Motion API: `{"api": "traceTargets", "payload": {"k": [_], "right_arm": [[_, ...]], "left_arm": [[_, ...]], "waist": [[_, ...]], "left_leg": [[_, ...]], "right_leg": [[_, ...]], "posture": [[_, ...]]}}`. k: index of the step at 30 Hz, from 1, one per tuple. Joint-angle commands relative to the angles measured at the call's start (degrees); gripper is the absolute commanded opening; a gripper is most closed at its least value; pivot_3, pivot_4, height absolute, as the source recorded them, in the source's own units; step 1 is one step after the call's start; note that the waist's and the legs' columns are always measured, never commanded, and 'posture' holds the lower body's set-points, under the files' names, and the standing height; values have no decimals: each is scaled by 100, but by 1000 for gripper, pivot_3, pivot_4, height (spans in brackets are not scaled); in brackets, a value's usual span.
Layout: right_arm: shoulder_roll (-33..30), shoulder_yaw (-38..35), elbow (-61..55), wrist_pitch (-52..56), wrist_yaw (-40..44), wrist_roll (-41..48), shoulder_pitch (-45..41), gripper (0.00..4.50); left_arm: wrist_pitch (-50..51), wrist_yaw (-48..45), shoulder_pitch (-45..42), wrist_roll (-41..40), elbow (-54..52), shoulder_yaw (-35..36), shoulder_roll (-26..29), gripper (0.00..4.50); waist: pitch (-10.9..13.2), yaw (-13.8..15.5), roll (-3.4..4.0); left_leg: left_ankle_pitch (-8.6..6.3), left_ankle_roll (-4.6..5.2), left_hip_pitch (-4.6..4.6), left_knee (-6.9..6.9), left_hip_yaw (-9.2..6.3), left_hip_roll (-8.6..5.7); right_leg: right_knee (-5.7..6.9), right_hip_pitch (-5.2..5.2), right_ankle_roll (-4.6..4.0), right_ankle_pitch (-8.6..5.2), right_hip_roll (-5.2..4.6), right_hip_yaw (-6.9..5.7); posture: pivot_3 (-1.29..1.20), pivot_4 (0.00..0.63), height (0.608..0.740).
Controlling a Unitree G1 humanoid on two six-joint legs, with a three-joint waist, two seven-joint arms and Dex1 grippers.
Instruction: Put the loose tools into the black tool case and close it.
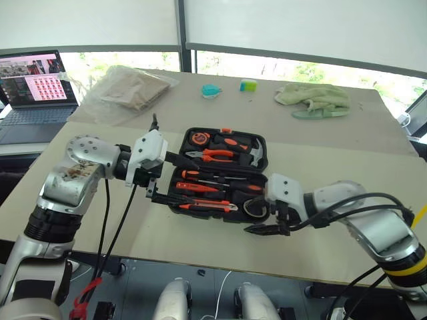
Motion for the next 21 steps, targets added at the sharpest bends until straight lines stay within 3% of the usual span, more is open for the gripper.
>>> {"api": "traceTargets", "payload": {"k": [1,4,5,8,14,16,21], "right_arm": [[-78,-1064,33,458,-161,515,-63,3642],[-12,-1790,779,668,-434,679,-28,3642],[-2,-1913,1042,654,-513,656,-27,3100],[-83,-1937,1833,247,-621,319,7,2241],[68,-1256,2911,-842,-592,-472,-106,100],[224,-1029,3168,-1093,-569,-644,-259,0],[515,-542,3477,-1422,-383,-973,-696,0]], "left_arm": [[17,310,-83,213,397,123,25,4500],[-352,747,-89,681,1347,144,-23,4500],[-497,885,-117,830,1664,144,-47,3968],[-767,1326,-286,1242,2565,89,-155,3022],[-1353,1704,-553,1907,3511,-241,-624,749],[-1465,1704,-615,2019,3661,-336,-829,30],[-1358,1544,-696,2077,3668,-431,-1169,30]], "waist": [[0,0,0],[-1,3,-1],[0,3,-1],[0,4,-2],[0,6,-2],[0,3,-2],[0,-16,-1]], "left_leg": [[0,0,0,1,0,0],[0,0,4,3,0,0],[0,0,5,3,2,-1],[0,0,3,3,3,-1],[0,0,-3,4,9,-4],[0,0,-3,5,9,-4],[0,0,-6,6,9,-5]], "right_leg": [[0,1,0,0,0,0],[1,6,0,1,0,0],[1,6,-1,1,0,0],[0,4,-1,1,0,0],[1,-1,1,2,-2,0],[1,0,2,3,-1,0],[4,-5,2,4,-1,2]], "posture": [[0,150,740],[0,150,740],[0,150,740],[0,150,740],[0,150,740],[0,150,740],[0,150,740]]}}
